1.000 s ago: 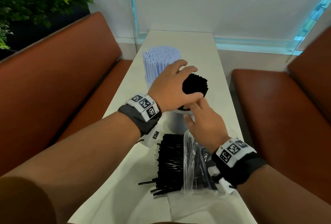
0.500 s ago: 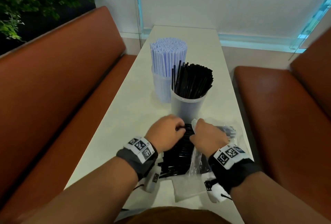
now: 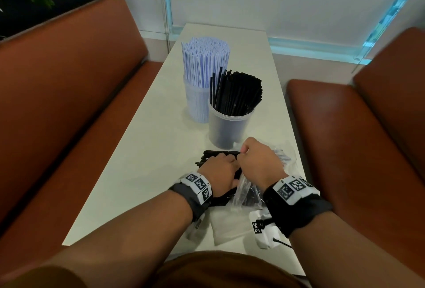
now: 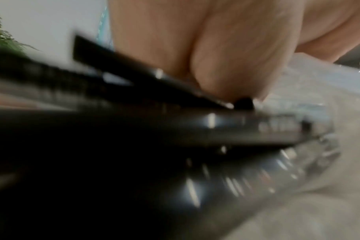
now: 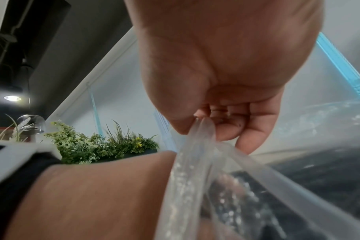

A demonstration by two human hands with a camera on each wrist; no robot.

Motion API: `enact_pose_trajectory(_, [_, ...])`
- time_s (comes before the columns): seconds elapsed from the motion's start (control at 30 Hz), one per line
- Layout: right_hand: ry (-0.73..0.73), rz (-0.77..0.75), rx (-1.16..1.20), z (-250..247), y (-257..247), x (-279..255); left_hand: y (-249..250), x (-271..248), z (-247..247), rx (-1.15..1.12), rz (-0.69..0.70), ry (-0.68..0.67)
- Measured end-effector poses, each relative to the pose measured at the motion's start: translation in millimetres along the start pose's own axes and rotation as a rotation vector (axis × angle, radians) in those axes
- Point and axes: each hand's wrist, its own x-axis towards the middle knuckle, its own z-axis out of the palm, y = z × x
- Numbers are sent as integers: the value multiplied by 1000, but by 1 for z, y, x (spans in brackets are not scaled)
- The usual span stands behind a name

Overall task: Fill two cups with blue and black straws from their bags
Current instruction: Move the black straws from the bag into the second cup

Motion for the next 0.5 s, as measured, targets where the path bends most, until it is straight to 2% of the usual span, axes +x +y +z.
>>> enact_pose_trajectory(0.17, [20, -7, 0, -4, 2, -2, 1, 6, 0, 38, 24, 3])
enact_pose_trajectory(0.3, [32, -24, -2, -7, 3, -3, -5, 5, -13, 83, -8, 114])
enact_pose_trajectory(0.5, [63, -51, 45, -5, 6, -2, -51, -28, -32, 194, -76, 117])
